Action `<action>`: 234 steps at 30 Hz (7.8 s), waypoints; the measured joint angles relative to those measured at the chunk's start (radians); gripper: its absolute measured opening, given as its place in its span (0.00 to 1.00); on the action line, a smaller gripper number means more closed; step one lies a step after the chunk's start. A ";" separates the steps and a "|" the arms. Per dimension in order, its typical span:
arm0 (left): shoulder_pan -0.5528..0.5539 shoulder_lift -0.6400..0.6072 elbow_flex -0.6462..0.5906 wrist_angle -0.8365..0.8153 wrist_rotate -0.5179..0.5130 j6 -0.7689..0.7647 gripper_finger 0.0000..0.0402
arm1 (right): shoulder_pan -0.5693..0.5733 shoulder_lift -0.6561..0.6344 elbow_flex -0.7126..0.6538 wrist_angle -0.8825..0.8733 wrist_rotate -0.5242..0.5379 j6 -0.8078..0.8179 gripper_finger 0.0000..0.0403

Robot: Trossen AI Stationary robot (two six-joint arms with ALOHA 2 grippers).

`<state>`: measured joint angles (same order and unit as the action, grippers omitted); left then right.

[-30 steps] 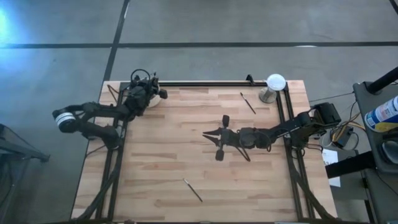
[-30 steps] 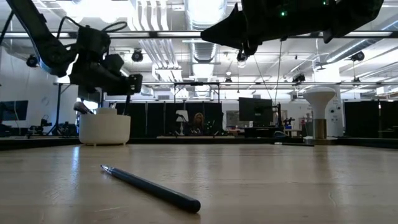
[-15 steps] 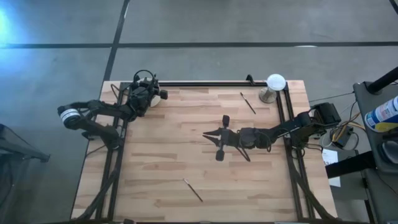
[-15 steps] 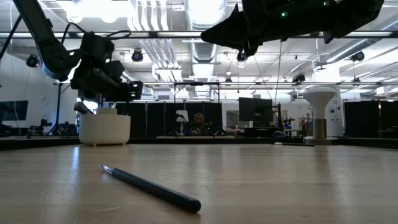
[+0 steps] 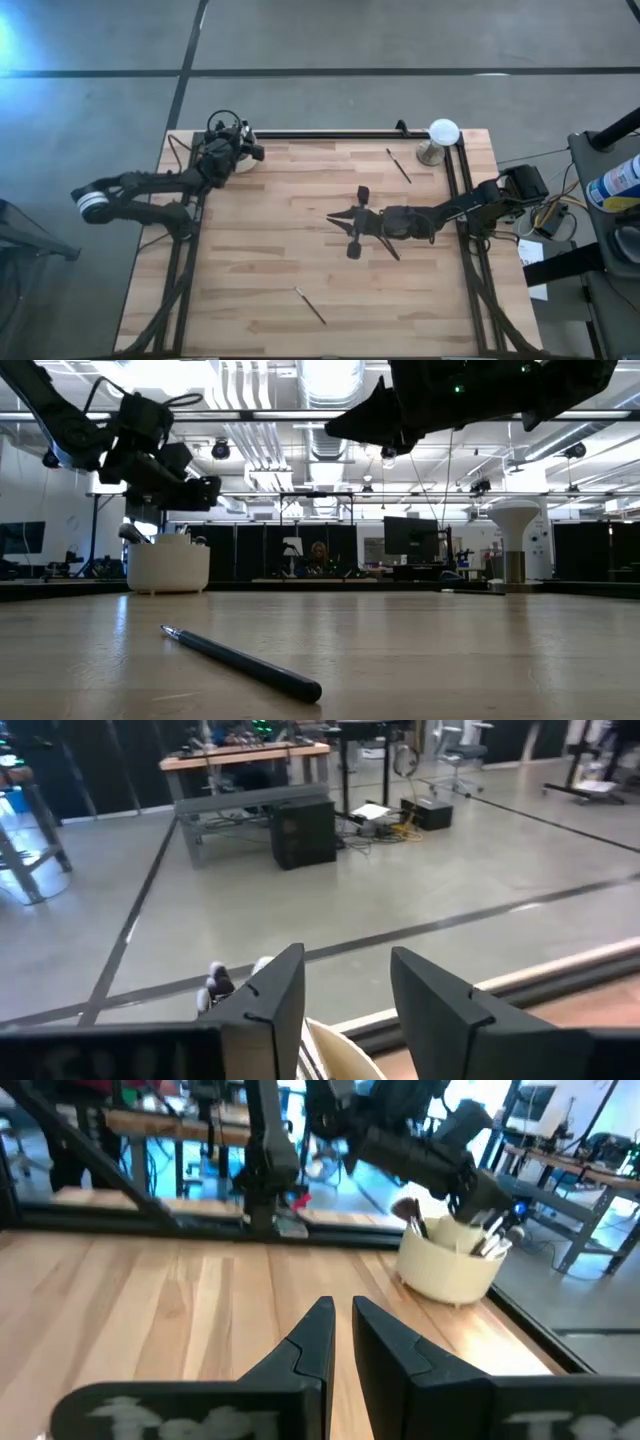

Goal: Put items in baskets/containers
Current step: Put the eyeshadow brush into the organizer

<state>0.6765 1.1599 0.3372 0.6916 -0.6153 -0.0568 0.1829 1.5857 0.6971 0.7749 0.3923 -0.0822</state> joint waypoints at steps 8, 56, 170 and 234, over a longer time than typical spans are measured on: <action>-0.127 -0.106 -0.060 -0.006 0.208 -0.001 0.18 | -0.001 -0.072 0.000 -0.250 0.163 -0.003 0.08; -1.090 0.526 0.190 -0.188 0.631 0.026 0.24 | -0.032 -0.179 -0.189 -0.420 0.289 0.266 0.02; -1.053 0.289 0.051 0.296 0.260 0.036 0.01 | 0.202 0.151 -0.079 -0.138 0.028 0.399 0.02; -0.920 0.258 0.323 0.323 0.622 0.213 0.02 | 0.195 0.153 0.010 0.309 0.054 0.026 0.06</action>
<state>-0.2440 1.4183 0.6597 1.0149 0.0068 0.1561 0.3783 1.7382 0.7067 1.0837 0.4463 -0.0559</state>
